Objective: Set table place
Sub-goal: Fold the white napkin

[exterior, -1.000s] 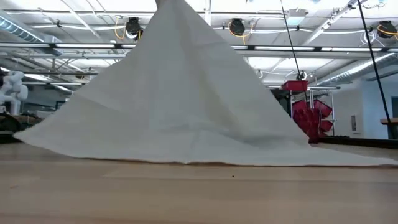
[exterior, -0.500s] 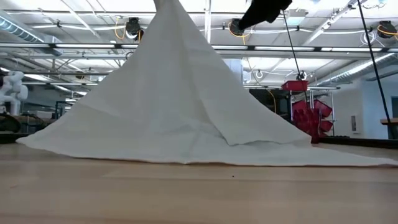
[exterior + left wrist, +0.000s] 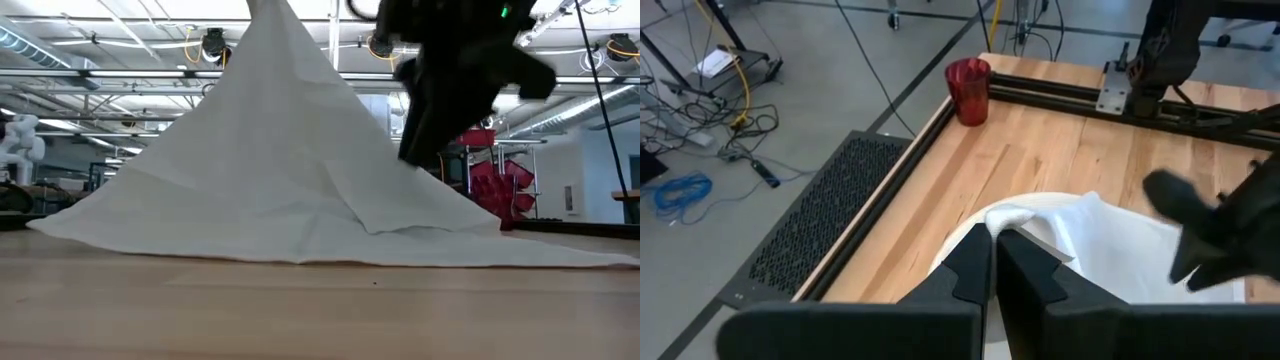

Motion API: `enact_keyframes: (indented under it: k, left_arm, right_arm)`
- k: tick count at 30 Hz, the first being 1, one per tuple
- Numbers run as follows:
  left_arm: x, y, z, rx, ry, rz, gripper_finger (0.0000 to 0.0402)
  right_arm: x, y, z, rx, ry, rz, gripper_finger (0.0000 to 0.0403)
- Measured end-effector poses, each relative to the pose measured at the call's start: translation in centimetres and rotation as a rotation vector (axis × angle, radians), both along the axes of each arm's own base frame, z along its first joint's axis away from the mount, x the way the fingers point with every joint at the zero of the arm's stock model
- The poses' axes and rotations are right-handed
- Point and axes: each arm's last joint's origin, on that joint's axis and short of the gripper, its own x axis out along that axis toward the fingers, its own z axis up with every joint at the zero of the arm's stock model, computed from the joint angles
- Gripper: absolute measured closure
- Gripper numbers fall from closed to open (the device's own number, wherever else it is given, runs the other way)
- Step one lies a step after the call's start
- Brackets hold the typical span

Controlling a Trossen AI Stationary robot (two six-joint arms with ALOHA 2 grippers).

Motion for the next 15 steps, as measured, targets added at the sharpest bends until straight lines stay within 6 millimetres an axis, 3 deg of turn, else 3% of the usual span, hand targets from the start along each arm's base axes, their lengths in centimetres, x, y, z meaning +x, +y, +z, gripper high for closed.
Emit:
enact_keyframes:
  k: [7, 15]
  left_arm:
    - [0.0, 0.0, 0.0, 0.0, -0.001, 0.0, 0.0402]
    - [-0.1, 0.0, -0.2, -0.006, 0.022, 0.003, 0.0402]
  right_arm:
    - [2.1, 0.8, -4.1, -0.04, 0.013, 0.088, 0.0241]
    - [3.0, -0.3, -5.9, -0.159, 0.02, 0.047, 0.0254]
